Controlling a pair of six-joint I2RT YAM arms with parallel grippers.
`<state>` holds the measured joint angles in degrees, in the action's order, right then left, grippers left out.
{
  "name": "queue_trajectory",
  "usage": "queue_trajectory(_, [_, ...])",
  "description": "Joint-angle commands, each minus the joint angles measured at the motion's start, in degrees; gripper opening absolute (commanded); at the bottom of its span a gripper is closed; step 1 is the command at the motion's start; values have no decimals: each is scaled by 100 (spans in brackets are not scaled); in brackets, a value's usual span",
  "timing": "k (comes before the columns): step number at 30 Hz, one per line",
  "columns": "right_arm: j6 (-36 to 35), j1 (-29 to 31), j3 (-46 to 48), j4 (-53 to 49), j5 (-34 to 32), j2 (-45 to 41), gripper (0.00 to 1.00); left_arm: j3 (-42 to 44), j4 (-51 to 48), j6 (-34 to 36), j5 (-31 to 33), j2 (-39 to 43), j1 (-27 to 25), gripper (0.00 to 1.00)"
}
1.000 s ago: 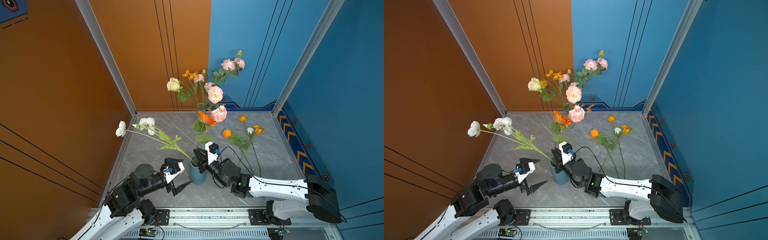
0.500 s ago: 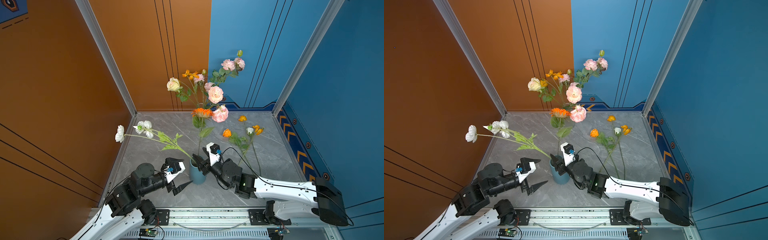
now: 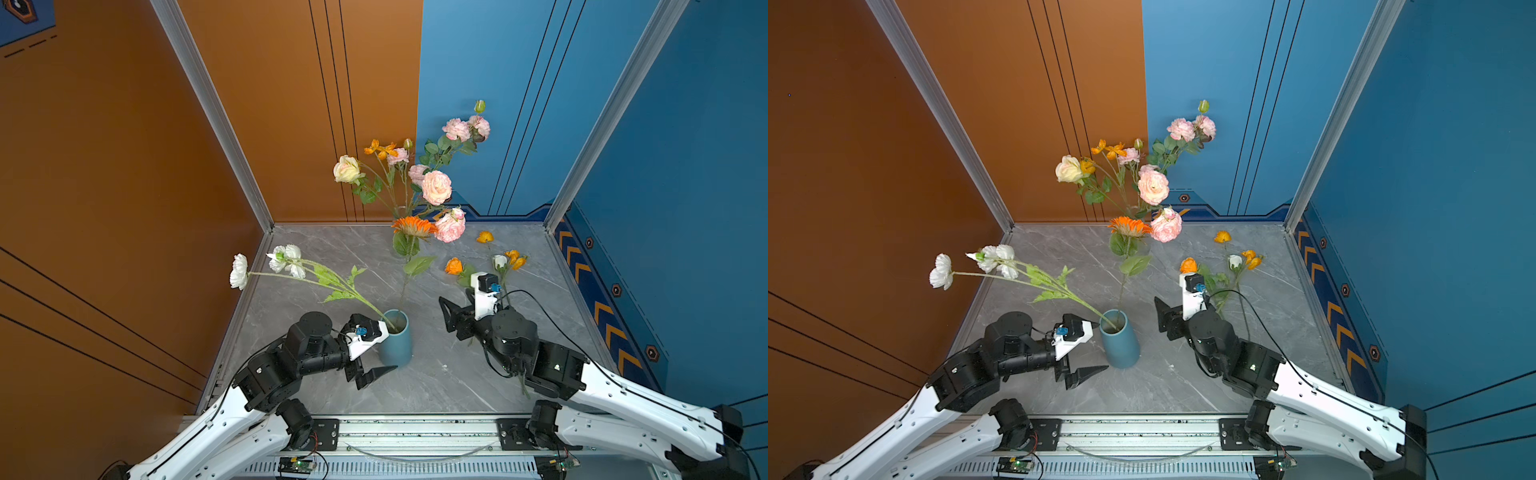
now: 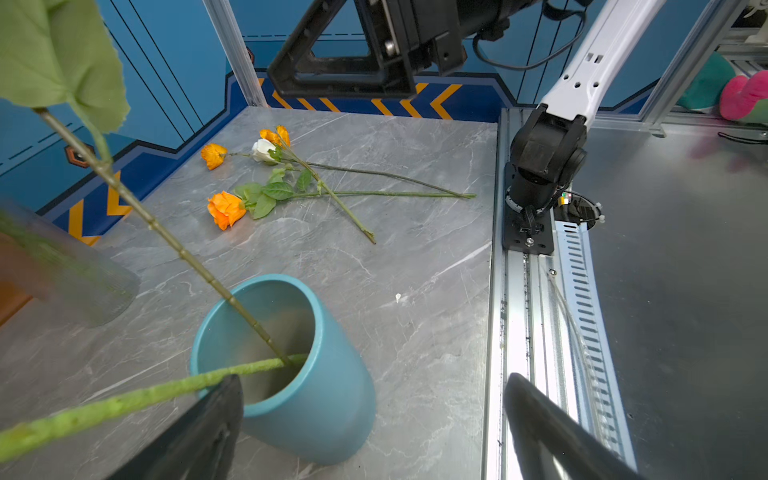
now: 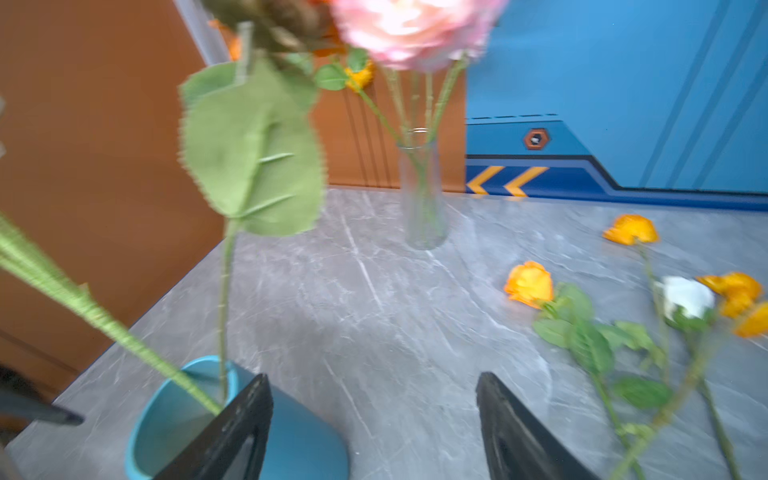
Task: Arrange the flowers into the vase
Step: 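Move the right gripper to the flower pile and grasp the yellow poppy stems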
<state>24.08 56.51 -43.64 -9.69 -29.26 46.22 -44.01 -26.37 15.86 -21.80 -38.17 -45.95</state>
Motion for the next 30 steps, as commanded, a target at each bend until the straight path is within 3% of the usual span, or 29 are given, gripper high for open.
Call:
queue_trajectory(1, [1022, -693, 445, -1113, 227, -521, 75, -455, 149, 366, -36, -292, -339, 98])
queue_trajectory(6, [1721, -2340, 771, -1223, 1818, -721, 75, -919, 73, 824, 128, -996, -672, 98])
queue_trajectory(11, [1685, -3614, 504, -1622, 3189, 178, 74, -1338, 62, 1179, 189, -1571, -920, 98])
queue_trajectory(13, [1580, -4005, 462, -1659, 3515, 535, 74, -1459, 70, 1404, 399, -1789, -1041, 98])
queue_trajectory(16, [1479, -4632, 446, -1526, 4153, 995, 73, -1749, 71, 1662, 1225, -2173, -1269, 98])
queue_trajectory(19, [1220, -5054, 307, -1510, 4272, 1447, 72, -1753, 169, 1763, 1614, -2452, -1297, 98])
queue_trajectory(23, [919, -5608, 80, -1344, 4599, 2350, 58, -1145, 838, 1538, 1263, -2463, -1188, 98])
queue_trajectory(28, [722, -5816, -110, -785, 4902, 3317, 43, -957, 949, 1485, 1167, -2357, -1248, 98])
queue_trajectory(30, [717, -5827, -194, -641, 4884, 3562, 42, -931, 949, 1469, 1221, -2330, -1249, 98])
